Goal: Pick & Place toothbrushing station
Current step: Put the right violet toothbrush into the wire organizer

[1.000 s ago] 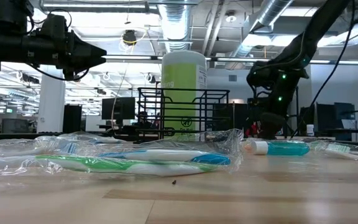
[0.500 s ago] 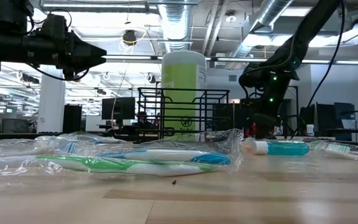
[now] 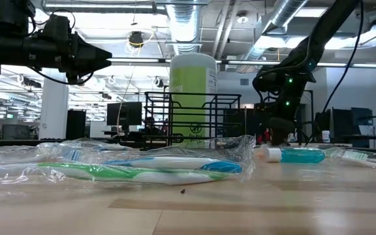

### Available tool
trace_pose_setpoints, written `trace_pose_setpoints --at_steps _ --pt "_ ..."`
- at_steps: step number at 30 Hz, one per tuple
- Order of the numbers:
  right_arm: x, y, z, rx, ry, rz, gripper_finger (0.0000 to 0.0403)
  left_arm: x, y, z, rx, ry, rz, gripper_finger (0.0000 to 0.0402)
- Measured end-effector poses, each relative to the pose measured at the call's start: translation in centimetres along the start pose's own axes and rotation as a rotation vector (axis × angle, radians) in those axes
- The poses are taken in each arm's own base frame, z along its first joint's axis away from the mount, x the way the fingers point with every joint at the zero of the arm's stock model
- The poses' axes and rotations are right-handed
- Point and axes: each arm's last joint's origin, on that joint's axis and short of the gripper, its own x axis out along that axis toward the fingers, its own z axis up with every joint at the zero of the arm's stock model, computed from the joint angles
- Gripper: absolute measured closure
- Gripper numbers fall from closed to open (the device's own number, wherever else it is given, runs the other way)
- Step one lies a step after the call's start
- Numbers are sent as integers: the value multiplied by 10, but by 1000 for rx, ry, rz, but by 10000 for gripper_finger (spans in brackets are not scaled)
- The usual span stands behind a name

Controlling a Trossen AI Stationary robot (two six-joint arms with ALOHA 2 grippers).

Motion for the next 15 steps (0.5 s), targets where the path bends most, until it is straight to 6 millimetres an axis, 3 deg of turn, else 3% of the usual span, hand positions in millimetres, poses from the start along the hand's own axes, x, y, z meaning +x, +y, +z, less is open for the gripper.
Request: trace_pose_setpoints --at_steps 6,15 --pt "-27 -2 8 47 -100 -27 402 0 0 0 0 0 0 253" --pt "-88 7 22 82 -424 40 403 0 0 0 0 -3 0 253"
